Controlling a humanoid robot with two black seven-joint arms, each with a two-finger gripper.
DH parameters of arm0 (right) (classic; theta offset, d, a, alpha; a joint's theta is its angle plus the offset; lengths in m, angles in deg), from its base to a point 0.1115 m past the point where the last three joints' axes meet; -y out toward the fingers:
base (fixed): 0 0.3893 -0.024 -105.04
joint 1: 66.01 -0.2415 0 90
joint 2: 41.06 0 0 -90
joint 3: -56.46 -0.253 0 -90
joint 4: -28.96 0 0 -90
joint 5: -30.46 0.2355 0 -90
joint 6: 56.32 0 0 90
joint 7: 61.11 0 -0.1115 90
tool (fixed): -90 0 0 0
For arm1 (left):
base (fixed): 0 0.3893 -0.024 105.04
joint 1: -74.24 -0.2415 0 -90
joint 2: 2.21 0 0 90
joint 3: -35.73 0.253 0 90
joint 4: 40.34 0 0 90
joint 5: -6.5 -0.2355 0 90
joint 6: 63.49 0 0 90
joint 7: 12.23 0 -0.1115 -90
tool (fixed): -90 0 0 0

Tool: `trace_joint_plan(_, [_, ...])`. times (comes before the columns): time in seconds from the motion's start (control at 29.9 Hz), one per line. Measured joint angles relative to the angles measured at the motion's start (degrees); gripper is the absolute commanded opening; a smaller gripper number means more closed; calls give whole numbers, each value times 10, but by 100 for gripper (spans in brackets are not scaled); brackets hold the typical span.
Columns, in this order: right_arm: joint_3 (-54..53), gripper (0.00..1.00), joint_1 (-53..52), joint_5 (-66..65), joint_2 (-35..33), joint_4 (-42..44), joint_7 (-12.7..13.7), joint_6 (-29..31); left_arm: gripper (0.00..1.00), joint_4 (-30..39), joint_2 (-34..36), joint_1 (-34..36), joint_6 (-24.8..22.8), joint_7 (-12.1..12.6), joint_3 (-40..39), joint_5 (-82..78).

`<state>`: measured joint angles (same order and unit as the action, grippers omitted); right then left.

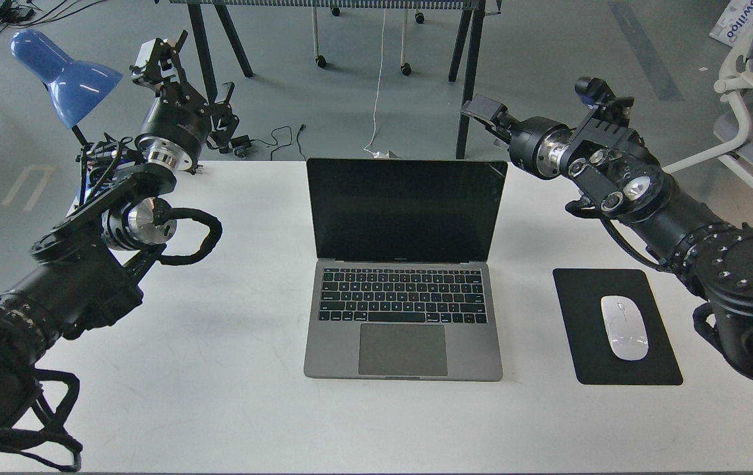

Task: Close notebook with right arm
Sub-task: 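Swing the right gripper over behind the laptop screen's top edge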

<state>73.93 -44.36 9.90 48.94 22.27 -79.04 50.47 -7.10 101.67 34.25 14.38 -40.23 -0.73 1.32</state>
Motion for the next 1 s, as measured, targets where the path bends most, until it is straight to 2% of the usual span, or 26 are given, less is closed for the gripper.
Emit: trace_joint_plan(1.0, [4,100,-58,1,0,-26,-2,112,100,-1,2,-2,1,0,-2,0])
